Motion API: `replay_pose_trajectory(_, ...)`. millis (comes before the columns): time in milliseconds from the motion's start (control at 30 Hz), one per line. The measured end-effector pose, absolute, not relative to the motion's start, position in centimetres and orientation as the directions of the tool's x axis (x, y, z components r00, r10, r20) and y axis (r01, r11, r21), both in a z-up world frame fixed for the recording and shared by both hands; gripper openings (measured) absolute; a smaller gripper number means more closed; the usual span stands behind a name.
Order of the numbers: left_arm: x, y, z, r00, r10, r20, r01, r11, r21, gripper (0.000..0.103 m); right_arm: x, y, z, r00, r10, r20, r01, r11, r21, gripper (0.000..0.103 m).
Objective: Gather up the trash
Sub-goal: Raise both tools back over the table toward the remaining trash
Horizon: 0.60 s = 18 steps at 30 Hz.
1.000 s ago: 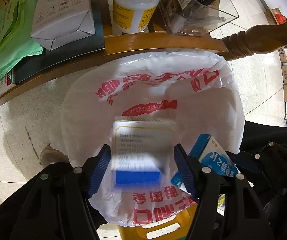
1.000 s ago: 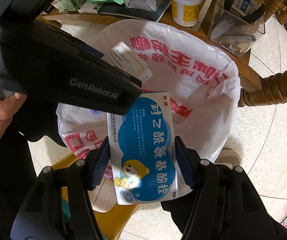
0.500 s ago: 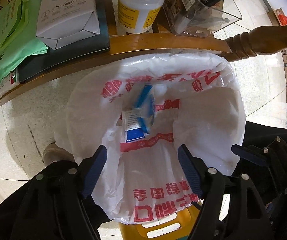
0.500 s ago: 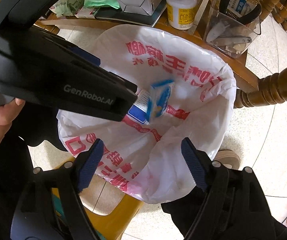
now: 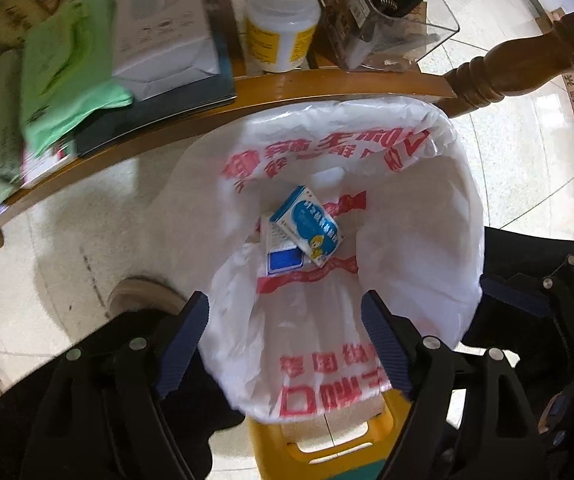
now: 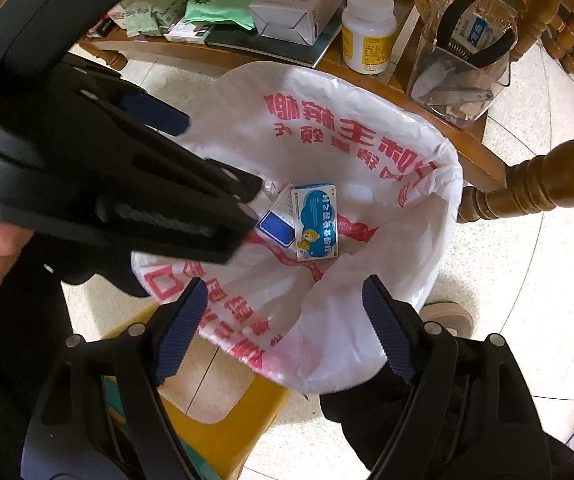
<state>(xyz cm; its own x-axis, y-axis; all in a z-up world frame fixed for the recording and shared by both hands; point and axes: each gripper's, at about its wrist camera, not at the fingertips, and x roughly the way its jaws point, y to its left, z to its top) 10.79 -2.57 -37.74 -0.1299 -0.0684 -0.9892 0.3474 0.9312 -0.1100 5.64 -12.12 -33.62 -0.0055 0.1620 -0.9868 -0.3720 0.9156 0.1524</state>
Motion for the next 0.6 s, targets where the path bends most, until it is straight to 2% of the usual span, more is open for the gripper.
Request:
replay_pose_trajectory(100, 9.7, -1.7, -35.3, -0.111, -0.058, -0.992, 0.347, 0.933, -0.093, 0.081, 4.9, -12.5, -30.7, 0.039, 0.172, -0.984, -0.381, 0.913, 0.144, 0.078)
replay_pose_trajectory(200, 7.6, -1.0, -31.3, -0.066, -0.093, -0.993, 0.391, 0.914, -0.111, 0.085, 3.9, -13.3, -26.1, 0.111, 0.213, -0.971, -0.380, 0.912, 0.156, 0.084)
replay_pose_trajectory(300, 5.6, 0.0, -26.3, -0.006, -0.117, -0.993, 0.425, 0.899, -0.109, 0.087, 3.1, -14.2, -21.4, 0.180, 0.240, -0.954, -0.401, 0.903, 0.152, 0.086)
replay_pose_trajectory(500, 4.9, 2.6, -15.1, 0.061, -0.227, -0.972, 0.402, 0.897, -0.184, 0.091, 2.9, -16.3, -9.2, 0.318, 0.309, -0.896, -0.462, 0.876, 0.138, 0.090)
replay_pose_trajectory(600, 6.3, 3.5, -9.2, 0.127, -0.232, -0.964, 0.383, 0.908, -0.168, 0.093, 3.5, -17.4, -2.7, 0.392, 0.333, -0.858, -0.491, 0.864, 0.111, 0.093)
